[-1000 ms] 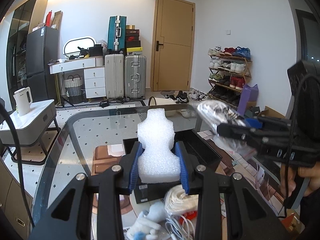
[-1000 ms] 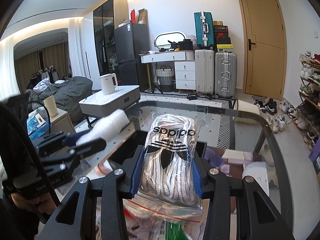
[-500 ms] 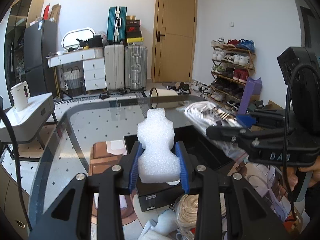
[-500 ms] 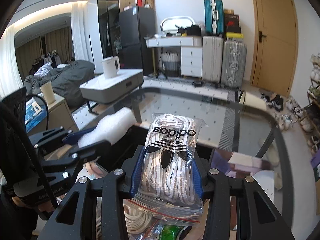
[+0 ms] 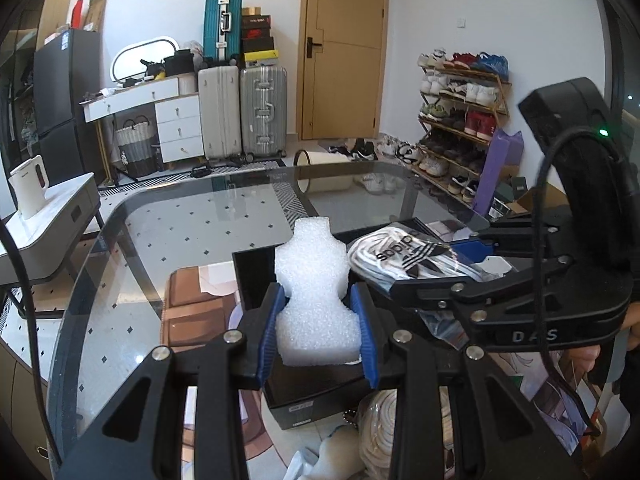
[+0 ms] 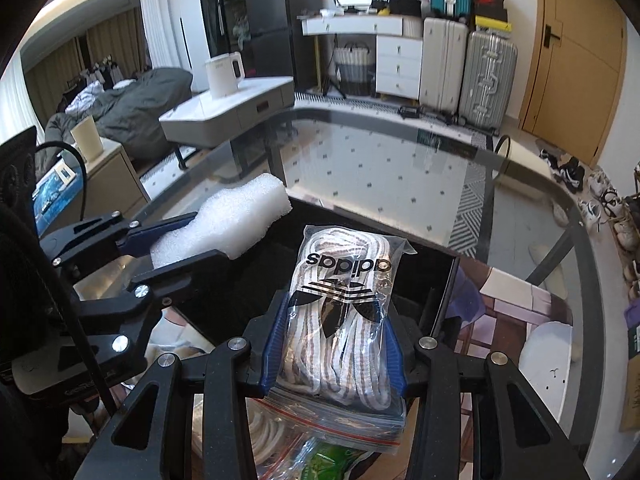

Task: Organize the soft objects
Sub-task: 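Lower both held items into the black box and open both grippers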

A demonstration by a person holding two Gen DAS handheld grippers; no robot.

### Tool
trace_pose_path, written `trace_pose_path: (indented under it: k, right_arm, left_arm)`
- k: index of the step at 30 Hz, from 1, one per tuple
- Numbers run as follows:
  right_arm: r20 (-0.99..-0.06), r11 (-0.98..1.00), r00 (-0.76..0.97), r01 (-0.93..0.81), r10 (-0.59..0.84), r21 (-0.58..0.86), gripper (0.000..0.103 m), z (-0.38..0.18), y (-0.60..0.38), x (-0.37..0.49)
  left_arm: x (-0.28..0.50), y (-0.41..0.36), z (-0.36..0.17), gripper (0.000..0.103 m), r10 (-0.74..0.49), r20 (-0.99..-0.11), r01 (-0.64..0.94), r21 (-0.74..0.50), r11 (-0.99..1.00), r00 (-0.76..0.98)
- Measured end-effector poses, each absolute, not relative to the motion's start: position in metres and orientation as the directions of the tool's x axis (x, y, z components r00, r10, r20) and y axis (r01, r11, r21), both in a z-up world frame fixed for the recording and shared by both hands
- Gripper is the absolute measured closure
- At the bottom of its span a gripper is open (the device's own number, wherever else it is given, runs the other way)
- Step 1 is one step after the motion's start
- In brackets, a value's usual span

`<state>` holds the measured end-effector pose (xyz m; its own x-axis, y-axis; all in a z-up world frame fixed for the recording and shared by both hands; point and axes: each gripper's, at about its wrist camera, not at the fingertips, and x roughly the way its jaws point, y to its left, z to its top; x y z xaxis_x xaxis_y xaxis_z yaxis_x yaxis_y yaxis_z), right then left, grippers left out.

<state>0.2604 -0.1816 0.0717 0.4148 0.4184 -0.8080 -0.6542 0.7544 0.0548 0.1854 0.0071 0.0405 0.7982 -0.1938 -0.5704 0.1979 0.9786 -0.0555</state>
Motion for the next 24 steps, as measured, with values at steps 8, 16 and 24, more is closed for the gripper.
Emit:
trace_pose_path:
  k: [8,16,24]
  right_arm:
    - [-0.836,0.751,0.378,-0.658,0.398,0.06,0.06,0.061,-0.175,0.277]
    - [-0.827,0.745,0.404,-0.666,0.391,0.027,0.055,0.057,-0.172,0.272]
    - [-0.713,0.779,0.561,-0.626,0.421,-0.033,0.025,0.09,-0.2,0.238]
  left_arm:
    - [0.201,0.001,0.033,0.07,-0.195,-0.625,0.214,-0.046,0.976,0.756]
    - [0.204,-0.001,0.03,0.068,-0.197,-0.639,0.214,-0.052,0.976,0.743]
    - [0.186,0.004,0.044,0.038,-0.226,-0.591,0.226,-0.075,0.971,0.774]
